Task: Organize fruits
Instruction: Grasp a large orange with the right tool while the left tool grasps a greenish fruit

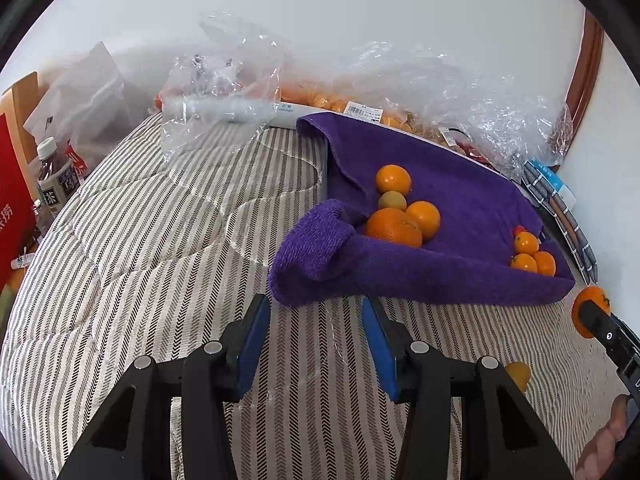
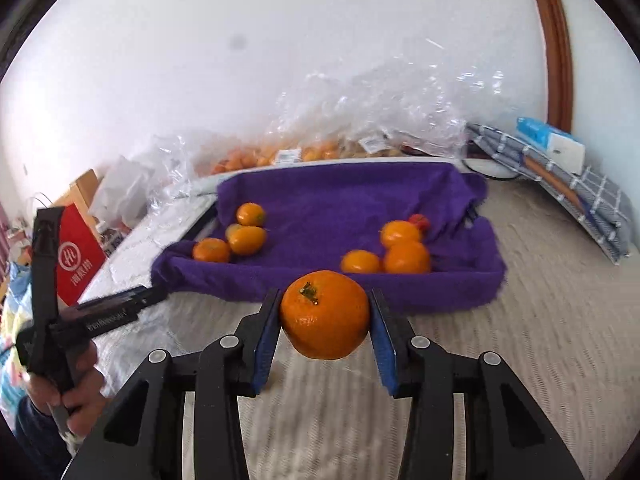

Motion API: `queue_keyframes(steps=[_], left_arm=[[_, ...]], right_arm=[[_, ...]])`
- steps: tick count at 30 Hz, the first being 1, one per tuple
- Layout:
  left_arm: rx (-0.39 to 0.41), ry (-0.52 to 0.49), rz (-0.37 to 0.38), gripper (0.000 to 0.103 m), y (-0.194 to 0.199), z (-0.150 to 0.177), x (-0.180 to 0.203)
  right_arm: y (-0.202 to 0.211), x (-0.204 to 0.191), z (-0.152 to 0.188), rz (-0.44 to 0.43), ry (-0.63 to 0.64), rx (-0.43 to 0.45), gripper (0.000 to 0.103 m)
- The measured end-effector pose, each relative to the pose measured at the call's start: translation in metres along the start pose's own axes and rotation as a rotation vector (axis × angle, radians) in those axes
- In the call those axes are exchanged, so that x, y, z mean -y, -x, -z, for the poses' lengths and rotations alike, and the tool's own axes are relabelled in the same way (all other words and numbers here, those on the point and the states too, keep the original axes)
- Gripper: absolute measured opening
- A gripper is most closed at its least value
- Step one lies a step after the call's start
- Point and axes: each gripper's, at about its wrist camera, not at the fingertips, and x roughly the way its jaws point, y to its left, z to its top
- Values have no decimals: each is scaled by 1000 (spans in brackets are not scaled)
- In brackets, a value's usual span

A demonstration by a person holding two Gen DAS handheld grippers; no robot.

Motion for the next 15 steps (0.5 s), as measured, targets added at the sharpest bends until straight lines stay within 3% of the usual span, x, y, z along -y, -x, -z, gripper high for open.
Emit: queue_keyframes(steps=[6, 12, 15], left_arm=[[12, -41, -35, 45, 3, 0, 6], [-4, -74, 25, 45, 7, 7, 22], [-10, -97, 95, 45, 13, 11, 38]], right_arm=[[4, 39, 21, 60, -34, -30, 42], [8, 60, 28, 71, -82, -35, 42], [13, 65, 30, 76, -77, -29, 42]])
